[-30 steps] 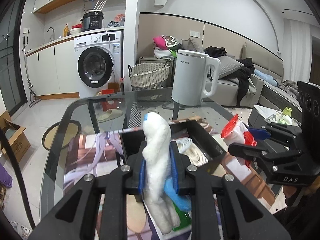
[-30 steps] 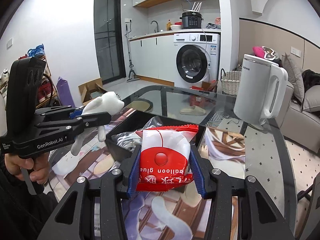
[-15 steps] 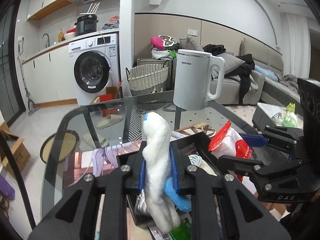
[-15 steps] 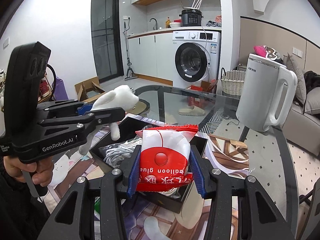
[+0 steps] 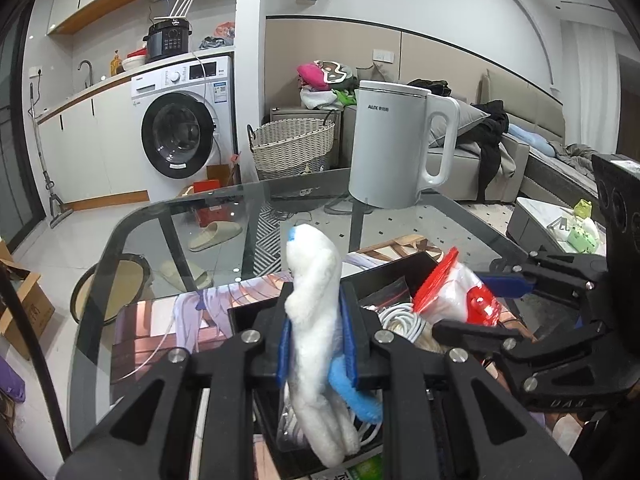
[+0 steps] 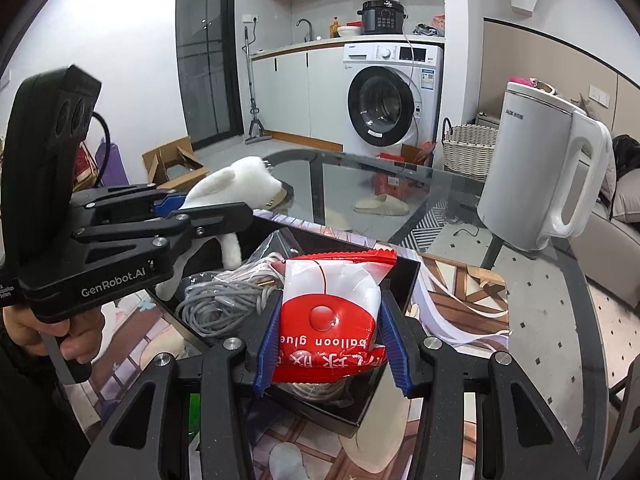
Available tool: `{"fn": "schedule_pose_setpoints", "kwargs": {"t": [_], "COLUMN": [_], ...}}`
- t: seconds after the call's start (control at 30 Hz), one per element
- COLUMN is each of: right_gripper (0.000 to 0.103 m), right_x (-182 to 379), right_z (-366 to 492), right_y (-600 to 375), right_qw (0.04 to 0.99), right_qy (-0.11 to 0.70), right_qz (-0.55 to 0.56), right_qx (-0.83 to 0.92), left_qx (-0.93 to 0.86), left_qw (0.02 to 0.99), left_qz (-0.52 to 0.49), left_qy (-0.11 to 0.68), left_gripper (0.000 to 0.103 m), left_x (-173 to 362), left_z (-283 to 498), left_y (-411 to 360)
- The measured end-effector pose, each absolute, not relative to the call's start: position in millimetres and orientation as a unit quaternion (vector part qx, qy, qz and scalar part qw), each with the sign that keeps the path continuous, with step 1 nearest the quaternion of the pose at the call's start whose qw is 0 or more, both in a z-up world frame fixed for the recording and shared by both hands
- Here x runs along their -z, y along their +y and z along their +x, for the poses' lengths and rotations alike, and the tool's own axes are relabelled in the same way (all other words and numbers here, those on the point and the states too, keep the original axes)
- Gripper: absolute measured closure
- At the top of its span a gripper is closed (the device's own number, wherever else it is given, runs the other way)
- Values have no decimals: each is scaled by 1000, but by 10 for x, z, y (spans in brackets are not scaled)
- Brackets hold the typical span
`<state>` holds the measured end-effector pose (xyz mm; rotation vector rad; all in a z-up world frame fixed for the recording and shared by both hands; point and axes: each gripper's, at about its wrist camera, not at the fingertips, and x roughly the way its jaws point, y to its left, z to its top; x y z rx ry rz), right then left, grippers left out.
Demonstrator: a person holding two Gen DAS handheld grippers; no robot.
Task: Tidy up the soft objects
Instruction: 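Carry the red bag with the right gripper while the left carries the plush toy over the box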
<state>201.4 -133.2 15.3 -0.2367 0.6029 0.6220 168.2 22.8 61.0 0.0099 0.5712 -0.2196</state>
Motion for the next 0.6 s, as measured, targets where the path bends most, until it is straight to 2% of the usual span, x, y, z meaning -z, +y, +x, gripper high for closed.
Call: {"fn": "schedule_pose_setpoints", "kwargs": {"t": [0.6], "right_gripper": [57], "right_x": [119], "right_z": [2210], "right_y": [-1205], "right_qw": [886], "right_qy": [315], "right_qz": [-139], "right_qx": [-312], "left_qx": [126], "left_qw": [950], "left_qz": [7], "left_qy": [284], "left_gripper": [84], "left_x": [-556], "left_z": [1767], "left_y": [165]}}
